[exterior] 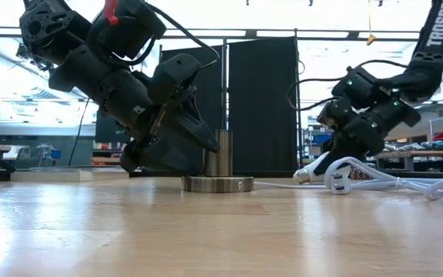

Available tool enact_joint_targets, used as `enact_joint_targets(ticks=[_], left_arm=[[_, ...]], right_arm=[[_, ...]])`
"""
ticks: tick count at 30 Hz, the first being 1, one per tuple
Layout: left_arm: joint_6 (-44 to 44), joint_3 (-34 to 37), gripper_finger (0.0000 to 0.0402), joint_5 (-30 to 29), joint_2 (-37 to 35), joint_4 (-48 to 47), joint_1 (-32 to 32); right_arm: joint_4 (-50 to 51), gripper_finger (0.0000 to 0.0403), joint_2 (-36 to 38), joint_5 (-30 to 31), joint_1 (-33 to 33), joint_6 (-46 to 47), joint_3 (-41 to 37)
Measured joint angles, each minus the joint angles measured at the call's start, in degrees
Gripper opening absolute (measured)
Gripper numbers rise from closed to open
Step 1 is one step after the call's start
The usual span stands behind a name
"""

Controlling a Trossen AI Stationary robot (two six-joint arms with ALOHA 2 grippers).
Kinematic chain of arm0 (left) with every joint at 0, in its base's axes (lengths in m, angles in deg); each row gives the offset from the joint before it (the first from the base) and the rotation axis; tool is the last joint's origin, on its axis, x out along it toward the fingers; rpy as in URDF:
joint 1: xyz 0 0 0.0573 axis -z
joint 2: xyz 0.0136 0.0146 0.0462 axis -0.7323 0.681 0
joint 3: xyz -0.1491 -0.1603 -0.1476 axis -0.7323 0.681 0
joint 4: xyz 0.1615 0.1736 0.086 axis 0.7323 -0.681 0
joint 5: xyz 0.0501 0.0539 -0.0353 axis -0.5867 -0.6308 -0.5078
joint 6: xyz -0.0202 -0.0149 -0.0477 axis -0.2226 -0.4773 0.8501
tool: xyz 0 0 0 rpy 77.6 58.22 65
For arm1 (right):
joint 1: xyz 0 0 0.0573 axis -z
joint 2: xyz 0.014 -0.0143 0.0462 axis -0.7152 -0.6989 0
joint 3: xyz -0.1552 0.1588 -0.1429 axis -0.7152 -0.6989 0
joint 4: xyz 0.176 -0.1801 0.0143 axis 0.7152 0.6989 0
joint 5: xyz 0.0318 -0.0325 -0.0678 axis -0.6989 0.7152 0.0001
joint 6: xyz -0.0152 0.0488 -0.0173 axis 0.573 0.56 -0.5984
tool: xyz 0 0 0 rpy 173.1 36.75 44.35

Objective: Screw lightbulb
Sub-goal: Insert the white lightbulb into the lamp

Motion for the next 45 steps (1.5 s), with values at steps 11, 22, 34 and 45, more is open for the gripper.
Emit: enact_joint_targets(ticks=[11, 22, 34, 45], left_arm=[[-1.25, 0.0, 0.03, -0.02, 0.04, -0.07, 0.02], [-1.25, 0.0, 0.03, 0.0, 0.07, 0.21, 0.02], [-2.92, -0.11, 0.03, 3.79, 0.07, 0.03, 0.0], [-14.12, -2.91, 0.0295, -3.76, 0.17, -5.86, -1.85]], right_arm=[[-1.78, 0.0304, -2.3, 3.46, -3.36, -0.7, -0.74], [-3.3, 0.0251, -3.36, 3.29, -3.37, 1.32, -0.63], [13.72, 0.0253, 4.38, 0.51, -5.43, 1.15, 8.91], [48.96, 0.0256, 6.58, 4.09, -15.19, -1.98, 33.69]])
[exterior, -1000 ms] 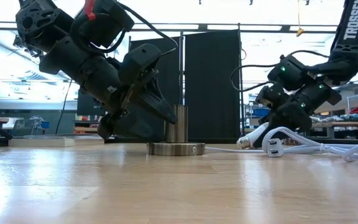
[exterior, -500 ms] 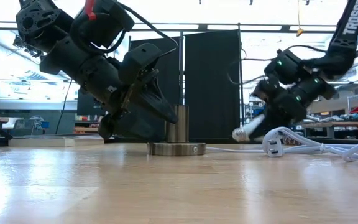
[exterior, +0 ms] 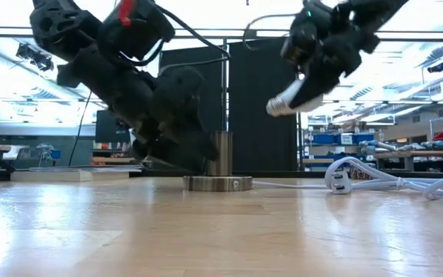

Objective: Screw lightbulb
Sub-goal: Insert the white lightbulb into the lamp

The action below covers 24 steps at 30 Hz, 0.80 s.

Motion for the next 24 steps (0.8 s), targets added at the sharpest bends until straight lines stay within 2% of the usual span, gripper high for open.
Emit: enact_joint_targets(ticks=[7, 14, 24], left_arm=[[-14.86, -0.32, 0.0264, -1.21, 0.02, 1.34, -4.02], [-23.79, -0.34, 0.0198, 0.53, 0.02, 5.08, -6.71], [-27.59, -0.43, 0.0105, 1.79, 1.02, 8.12, -8.64]], right_arm=[[6.94, 0.0264, 0.02, 4.59, -2.73, 2.14, 6.51], [9.14, 0.0254, 0.02, 5.21, -3.13, 5.11, 7.29], [10.26, 0.0261, 0.02, 6.36, -3.19, 5.98, 7.29]])
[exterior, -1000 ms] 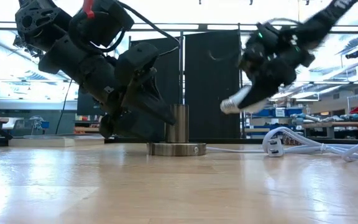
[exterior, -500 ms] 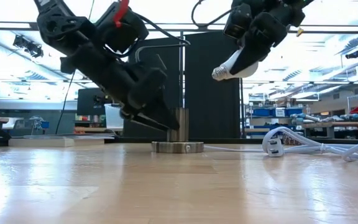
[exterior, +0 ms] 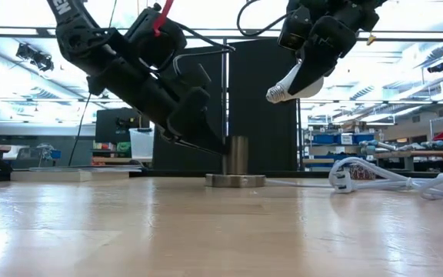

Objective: Screw lightbulb
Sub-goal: Insert the white lightbulb into the lamp

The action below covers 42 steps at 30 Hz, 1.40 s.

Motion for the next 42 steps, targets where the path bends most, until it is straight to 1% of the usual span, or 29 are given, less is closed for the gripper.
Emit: enact_joint_targets(ticks=[4, 8, 11, 13, 17, 23, 27, 31, 34, 37, 39, 42], left_arm=[[0.07, -1.61, 0.0073, -0.01, 3.64, 3.25, -0.15], [0.18, -5.97, 0.0056, -0.82, 8.11, 3.25, -0.58], [0.11, -10.06, 0.0051, -0.95, 11.39, 3.13, -1.1], [0.07, -12.87, 0.0051, -1.04, 13.41, 3.2, -1.41], [0.0, -18.2, 0.0051, -1.15, 16.72, 3.11, -1.92], [-0.04, -23.97, 0.0051, -1.19, 19.96, 2.63, -2.7], [0.15, -25.58, 0.0052, -1.51, 19.99, 0.47, -3.1], [0.53, -25.88, 0.0052, -1.58, 19.42, 0.29, -3.26], [1.91, -25.86, 0.0052, -1.56, 17.3, -1.26, -3.26], [1.25, -25.87, 0.0051, -1.58, 14.05, -3.74, -3.25], [-0.14, -25.88, 0.0051, -1.92, 12.04, -5.86, -3.23], [-1.41, -25.88, 0.0051, -4.21, 10.6, -6.64, -3.32]], right_arm=[[0.0, 0.0254, 0.0, 0.17, 0.0, -0.24, 0.04], [0.1, 0.0266, 0.0, 0.17, 0.0, -0.47, 0.04], [0.14, 0.0268, 0.0, 0.17, 0.0, -1.37, 0.06], [0.4, 0.0262, 0.0, 0.17, 0.0, -1.34, 0.06], [4.14, 0.0253, 0.0, 0.19, 0.0, -1.76, 1.06], [10.54, 0.0271, 0.04, 3.27, 0.92, -2.8, 4.05], [11.67, 0.0262, 0.04, 3.38, 2.58, -2.81, 4.39], [11.81, 0.0252, 0.04, 3.38, 4.32, -3.1, 4.39], [12.19, 0.0261, 0.04, 3.38, 5.57, -3.73, 4.39], [12.94, 0.0273, 0.02, 4.02, 6.63, -5.88, 4.33], [12.31, 0.0272, 0.02, 4.61, 7.28, -6.67, 3.93], [12.11, 0.026, -0.45, 4.63, 8.08, -7.37, 3.56]])
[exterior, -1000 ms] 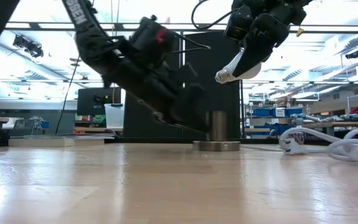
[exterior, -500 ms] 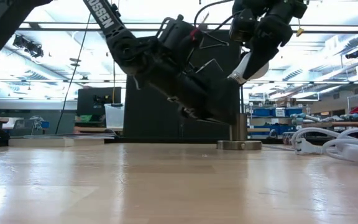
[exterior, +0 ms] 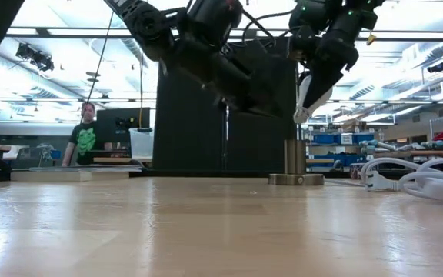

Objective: Screw lightbulb
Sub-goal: Insert the white lightbulb into the lamp

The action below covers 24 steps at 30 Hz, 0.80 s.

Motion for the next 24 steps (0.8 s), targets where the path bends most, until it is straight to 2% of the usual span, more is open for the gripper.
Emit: enact_joint_targets(ticks=[4, 10, 17, 24], left_arm=[[0.14, 0.02, 0.0051, -1.86, -0.12, 1.29, -0.06], [3.98, 0.02, 0.0051, -3.14, -0.27, -1.5, -0.02], [6.68, 0.02, 0.0051, -3.34, -0.27, -2.33, -0.02], [5.93, 0.02, 0.0051, -2.76, -0.27, -2.73, 0.0]], right_arm=[[-1.17, 0.0254, -2.06, 0.01, 0.29, -0.56, -0.13], [-2.04, 0.0275, -5.21, -0.71, -0.47, -0.56, -0.13], [-2.41, 0.0256, -5.23, -1.42, -2.11, -1.66, -0.11], [-4.89, 0.0276, -5.23, -1.4, -1.98, -2.11, -0.11]])
